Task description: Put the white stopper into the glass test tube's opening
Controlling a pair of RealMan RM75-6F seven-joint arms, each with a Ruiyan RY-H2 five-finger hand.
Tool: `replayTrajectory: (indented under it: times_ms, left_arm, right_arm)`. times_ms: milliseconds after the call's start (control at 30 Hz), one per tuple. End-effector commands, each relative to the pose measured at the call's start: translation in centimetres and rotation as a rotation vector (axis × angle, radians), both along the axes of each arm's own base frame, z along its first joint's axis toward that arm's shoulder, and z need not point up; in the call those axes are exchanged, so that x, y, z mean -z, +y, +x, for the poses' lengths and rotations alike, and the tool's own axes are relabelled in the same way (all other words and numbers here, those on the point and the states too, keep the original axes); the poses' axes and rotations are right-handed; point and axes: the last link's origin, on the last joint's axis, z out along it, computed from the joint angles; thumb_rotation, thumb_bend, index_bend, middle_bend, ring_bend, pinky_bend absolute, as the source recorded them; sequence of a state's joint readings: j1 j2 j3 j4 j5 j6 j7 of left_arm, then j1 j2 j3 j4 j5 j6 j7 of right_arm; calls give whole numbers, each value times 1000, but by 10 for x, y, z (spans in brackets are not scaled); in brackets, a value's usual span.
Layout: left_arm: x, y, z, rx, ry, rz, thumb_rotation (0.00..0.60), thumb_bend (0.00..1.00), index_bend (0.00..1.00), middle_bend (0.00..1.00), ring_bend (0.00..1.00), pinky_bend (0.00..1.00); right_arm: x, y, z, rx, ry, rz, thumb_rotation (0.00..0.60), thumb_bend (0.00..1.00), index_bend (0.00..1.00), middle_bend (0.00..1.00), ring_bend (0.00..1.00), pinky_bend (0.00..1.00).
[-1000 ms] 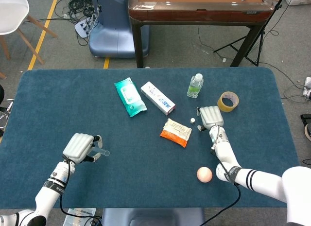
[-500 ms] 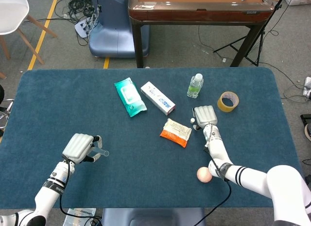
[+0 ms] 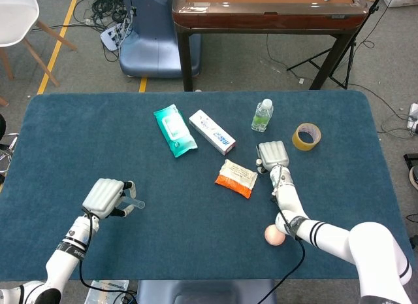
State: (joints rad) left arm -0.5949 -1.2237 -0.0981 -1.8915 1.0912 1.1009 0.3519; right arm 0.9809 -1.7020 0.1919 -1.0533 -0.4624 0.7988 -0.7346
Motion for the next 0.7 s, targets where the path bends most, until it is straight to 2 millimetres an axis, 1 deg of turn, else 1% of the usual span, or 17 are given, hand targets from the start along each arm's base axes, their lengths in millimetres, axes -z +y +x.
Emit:
replayTrajectory:
  times_ms: [33, 700]
  left_arm:
    - [0, 1, 0, -1, 0, 1, 600, 270, 659, 1000, 1000, 1000]
    - [0, 3, -4, -15, -4, 3, 600, 270, 657, 1000, 1000, 1000]
  right_arm:
    - [1, -1, 0, 2, -1, 1, 600, 225, 465, 903, 964, 1000]
    - [4, -4, -2, 17, -6, -3, 600, 280, 503, 903, 971, 1000]
